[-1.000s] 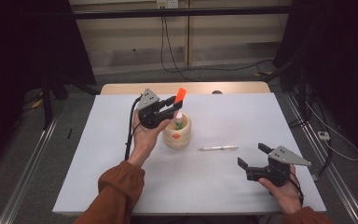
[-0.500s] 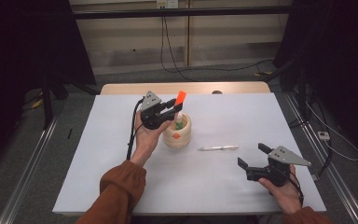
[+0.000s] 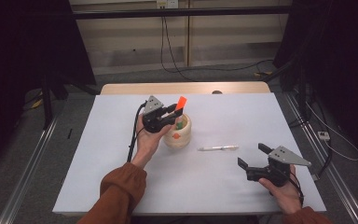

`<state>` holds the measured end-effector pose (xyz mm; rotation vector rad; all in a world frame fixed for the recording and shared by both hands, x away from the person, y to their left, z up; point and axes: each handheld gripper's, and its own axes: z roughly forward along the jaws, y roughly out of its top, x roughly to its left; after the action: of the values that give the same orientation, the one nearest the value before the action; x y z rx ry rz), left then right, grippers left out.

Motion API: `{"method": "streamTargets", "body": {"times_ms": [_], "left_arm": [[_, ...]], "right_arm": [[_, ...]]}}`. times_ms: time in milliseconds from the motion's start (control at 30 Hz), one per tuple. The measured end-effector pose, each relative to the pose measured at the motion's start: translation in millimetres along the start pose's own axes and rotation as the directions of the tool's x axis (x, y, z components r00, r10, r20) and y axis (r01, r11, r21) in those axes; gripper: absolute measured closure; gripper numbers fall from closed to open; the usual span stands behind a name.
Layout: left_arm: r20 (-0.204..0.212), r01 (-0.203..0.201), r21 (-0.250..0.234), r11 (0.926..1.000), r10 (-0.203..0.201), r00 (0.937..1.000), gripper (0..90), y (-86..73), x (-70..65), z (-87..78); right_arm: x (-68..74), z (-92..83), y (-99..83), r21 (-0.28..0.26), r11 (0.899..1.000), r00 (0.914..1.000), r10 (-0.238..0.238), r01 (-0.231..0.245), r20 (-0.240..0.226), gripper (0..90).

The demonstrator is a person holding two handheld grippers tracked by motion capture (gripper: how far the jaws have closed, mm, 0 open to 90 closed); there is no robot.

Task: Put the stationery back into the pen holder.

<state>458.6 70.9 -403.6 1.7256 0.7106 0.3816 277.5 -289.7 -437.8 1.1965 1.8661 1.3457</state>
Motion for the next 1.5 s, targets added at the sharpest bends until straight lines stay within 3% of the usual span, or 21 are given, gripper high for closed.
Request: {"method": "streamTargets", "body": {"times_ms": [367, 567, 700, 800, 933, 1000, 1267, 1500], "left_arm": [[-0.007, -0.011, 0.016, 0.9998, 0.011, 0.9999, 66.9, -6.0, -2.1, -3.8], [-0.023, 0.023, 0.052, 0.9984, -0.022, 0.9995, 66.4, -6.9, -4.1, -6.3], [-0.033, 0.0, 0.049, 0.9988, 0.002, 0.9994, 62.9, -3.8, -5.7, -8.3], [-0.04, 0.009, 0.053, 0.9986, -0.006, 0.9992, 62.2, -3.7, -3.5, -9.6], [-0.049, 0.023, 0.06, 0.998, -0.02, 0.9986, 50.0, -3.1, -1.2, -12.3], [-0.037, 0.02, 0.051, 0.9985, -0.018, 0.9992, 47.7, -1.8, -1.0, -13.9], [-0.026, 0.014, 0.055, 0.9984, -0.013, 0.9996, 24.7, 3.3, -1.1, -20.7], [-0.033, 0.009, 0.071, 0.9975, -0.007, 0.9994, 12.8, 6.0, 0.9, -27.3]], "right_arm": [[0.4, 0.2, 0.0, 0.002, 1.0, 1.0, -0.001, 0.001, 0.0, 3.2], [0.4, 0.2, 0.0, 0.003, 1.0, 1.0, -0.002, 0.002, -0.001, 3.2], [0.1, 0.5, -0.1, 0.005, 1.0, 1.0, -0.005, 0.005, -0.001, 3.2], [0.8, 0.3, 0.1, 0.004, 1.0, 1.0, -0.007, 0.007, -0.001, 3.2], [0.2, 0.4, 0.0, 0.002, 1.0, 1.0, -0.001, 0.001, 0.0, 3.2], [0.3, 0.4, 0.0, 0.004, 1.0, 1.0, -0.004, 0.004, -0.002, 3.2], [0.7, 0.4, 0.1, 0.004, 1.0, 1.0, -0.005, 0.005, -0.002, 3.2], [0.6, 0.6, 0.0, 0.005, 1.0, 1.0, -0.005, 0.005, -0.001, 3.2]]}}
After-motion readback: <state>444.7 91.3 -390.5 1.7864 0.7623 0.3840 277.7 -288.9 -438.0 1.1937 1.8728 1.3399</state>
